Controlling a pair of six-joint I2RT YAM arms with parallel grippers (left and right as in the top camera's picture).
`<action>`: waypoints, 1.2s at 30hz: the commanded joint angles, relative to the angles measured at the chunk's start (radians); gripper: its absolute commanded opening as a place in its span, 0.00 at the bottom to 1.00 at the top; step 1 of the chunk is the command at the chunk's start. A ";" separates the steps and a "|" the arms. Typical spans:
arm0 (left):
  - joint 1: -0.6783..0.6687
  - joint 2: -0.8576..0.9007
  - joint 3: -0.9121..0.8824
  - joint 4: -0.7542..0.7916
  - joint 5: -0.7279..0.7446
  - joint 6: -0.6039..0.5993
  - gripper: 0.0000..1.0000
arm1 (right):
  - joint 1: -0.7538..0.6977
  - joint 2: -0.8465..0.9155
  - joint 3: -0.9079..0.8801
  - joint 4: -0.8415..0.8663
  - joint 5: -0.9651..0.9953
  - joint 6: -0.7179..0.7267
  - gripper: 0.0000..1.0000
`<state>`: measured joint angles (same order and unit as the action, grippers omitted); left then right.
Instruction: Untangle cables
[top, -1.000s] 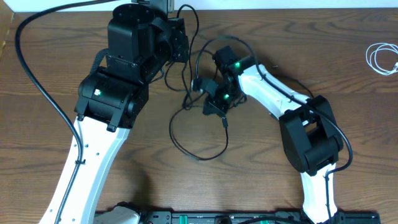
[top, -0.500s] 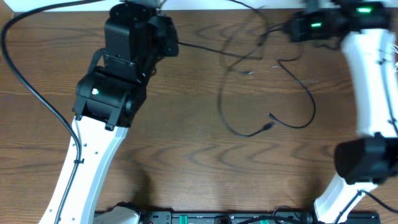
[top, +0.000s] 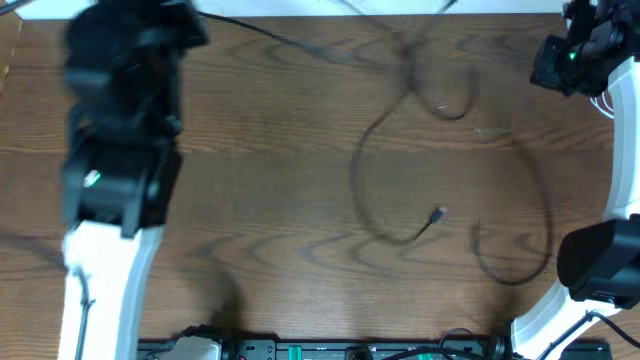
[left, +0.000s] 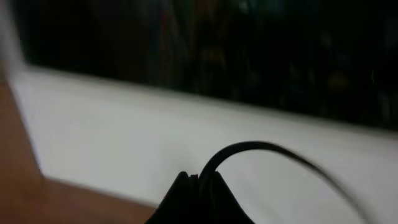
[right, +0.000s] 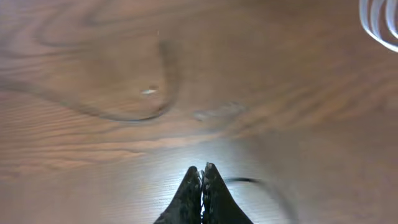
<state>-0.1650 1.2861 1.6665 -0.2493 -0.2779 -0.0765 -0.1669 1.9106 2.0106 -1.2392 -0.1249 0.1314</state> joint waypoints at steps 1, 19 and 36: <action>0.047 -0.084 0.013 0.053 -0.050 0.070 0.08 | -0.021 0.010 -0.053 0.010 0.137 0.049 0.01; 0.079 -0.074 0.013 0.103 0.323 -0.089 0.08 | 0.079 0.010 -0.178 0.176 -0.528 -0.327 0.44; -0.030 0.143 0.013 0.391 0.663 -0.529 0.07 | 0.351 0.010 -0.178 0.287 -0.701 -0.325 0.66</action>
<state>-0.1539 1.4101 1.6684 0.1112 0.2962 -0.5095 0.1490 1.9217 1.8324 -0.9684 -0.7517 -0.1856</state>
